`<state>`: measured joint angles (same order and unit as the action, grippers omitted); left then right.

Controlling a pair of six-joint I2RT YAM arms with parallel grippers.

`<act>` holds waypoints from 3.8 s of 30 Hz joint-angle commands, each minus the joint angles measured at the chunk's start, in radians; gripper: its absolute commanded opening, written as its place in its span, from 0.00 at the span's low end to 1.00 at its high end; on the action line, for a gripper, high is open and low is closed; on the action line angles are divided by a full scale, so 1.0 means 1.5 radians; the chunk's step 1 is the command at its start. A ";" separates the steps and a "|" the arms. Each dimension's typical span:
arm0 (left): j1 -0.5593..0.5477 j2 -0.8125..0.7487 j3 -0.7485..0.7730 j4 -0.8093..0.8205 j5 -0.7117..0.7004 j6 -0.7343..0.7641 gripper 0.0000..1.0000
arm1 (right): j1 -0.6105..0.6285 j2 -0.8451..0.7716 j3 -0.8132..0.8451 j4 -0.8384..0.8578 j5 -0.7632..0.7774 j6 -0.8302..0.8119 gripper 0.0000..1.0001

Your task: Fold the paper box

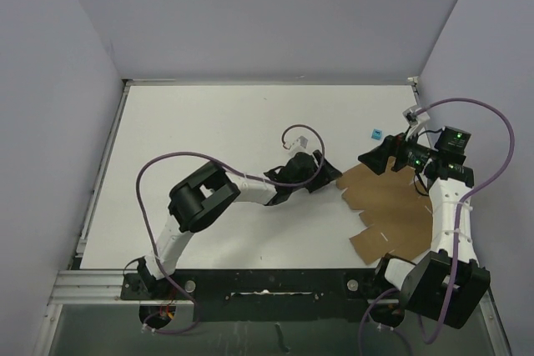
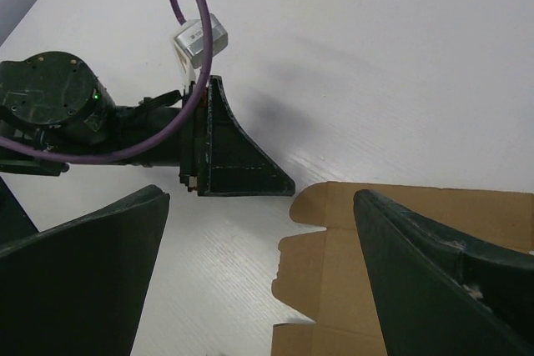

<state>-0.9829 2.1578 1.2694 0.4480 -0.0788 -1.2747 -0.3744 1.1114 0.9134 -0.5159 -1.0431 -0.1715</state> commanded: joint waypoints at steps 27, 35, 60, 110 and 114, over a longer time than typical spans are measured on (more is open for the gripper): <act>0.027 -0.227 -0.272 0.246 -0.030 0.292 0.00 | 0.009 -0.020 -0.008 0.047 -0.131 0.012 0.98; 0.180 -0.631 -0.532 0.131 0.125 0.489 0.00 | 0.085 -0.006 -0.042 0.067 -0.159 -0.058 0.98; 0.271 -0.851 -0.571 -0.007 0.417 0.683 0.00 | 0.261 0.105 -0.054 0.204 -0.104 -0.271 0.98; 0.276 -0.778 -0.586 0.169 0.544 0.659 0.00 | 0.275 0.166 0.025 -0.048 -0.212 -0.474 0.44; 0.276 -0.775 -0.585 0.174 0.545 0.657 0.00 | 0.277 0.166 0.029 -0.063 -0.217 -0.488 0.36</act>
<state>-0.5739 0.9939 0.3866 0.6258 0.7208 -0.2806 0.0303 1.3560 0.9096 -0.5934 -1.3128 -0.8600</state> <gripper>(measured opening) 0.016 0.396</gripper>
